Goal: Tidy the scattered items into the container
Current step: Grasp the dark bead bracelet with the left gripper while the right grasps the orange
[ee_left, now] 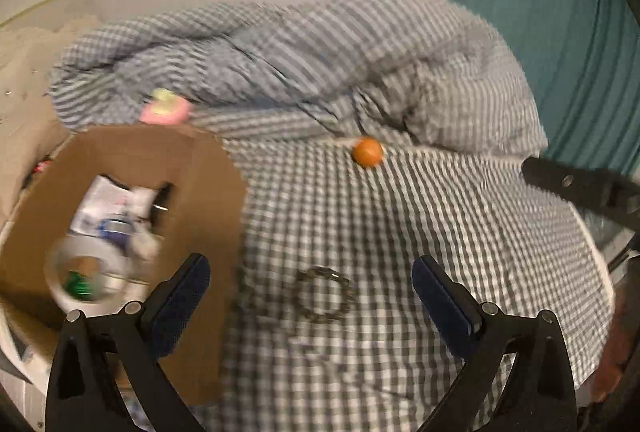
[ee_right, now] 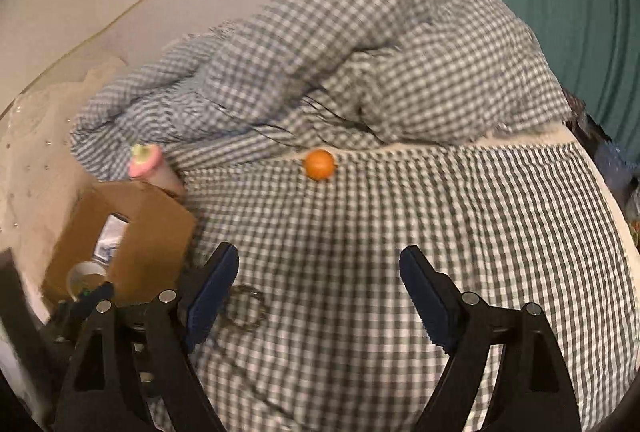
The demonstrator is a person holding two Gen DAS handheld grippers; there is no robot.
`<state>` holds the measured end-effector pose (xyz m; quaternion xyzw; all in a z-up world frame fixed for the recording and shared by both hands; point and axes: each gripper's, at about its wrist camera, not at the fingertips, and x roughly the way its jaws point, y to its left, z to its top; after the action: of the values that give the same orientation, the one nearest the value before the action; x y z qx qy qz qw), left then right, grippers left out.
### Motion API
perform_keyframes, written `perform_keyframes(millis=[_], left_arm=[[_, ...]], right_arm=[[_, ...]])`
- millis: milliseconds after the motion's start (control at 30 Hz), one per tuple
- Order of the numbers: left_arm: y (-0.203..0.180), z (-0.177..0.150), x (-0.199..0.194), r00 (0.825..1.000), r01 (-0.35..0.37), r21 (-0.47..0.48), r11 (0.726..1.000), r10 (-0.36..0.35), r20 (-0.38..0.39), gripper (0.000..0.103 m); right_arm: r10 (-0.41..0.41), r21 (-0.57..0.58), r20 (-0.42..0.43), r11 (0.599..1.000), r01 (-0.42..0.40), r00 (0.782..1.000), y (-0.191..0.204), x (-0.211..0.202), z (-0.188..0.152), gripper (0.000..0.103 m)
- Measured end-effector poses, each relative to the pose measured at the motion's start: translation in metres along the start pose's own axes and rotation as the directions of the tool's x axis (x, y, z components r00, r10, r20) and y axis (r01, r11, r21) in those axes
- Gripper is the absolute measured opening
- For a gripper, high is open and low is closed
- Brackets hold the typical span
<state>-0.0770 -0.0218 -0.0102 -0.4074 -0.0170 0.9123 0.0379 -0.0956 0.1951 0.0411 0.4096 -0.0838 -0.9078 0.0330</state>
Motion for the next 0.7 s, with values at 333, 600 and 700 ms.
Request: perform_keyframes(millis=[333,600,700], left_arm=[[-0.007,-0.052,0.134,0.968,-0.034,0.020,0.999,0.038,-0.249,0.103],[0.010,-0.060,0.176,0.962,-0.041,-0.018,0.999,0.035,-0.271,0.103],[0.012,-0.054,0.176,0.959,-0.030,-0.016,0.999,0.024,-0.281,0.090]], right_arm=[[0.008,0.022,-0.094,1.000,-0.006,0.996,-0.024,0.086,0.008,0.083],[-0.010,-0.012,-0.159,1.000,0.008,0.987,-0.018,0.156,0.016,0.083],[-0.025,-0.043,-0.171,0.999,0.018,0.985,-0.014,0.183,0.027,0.083]])
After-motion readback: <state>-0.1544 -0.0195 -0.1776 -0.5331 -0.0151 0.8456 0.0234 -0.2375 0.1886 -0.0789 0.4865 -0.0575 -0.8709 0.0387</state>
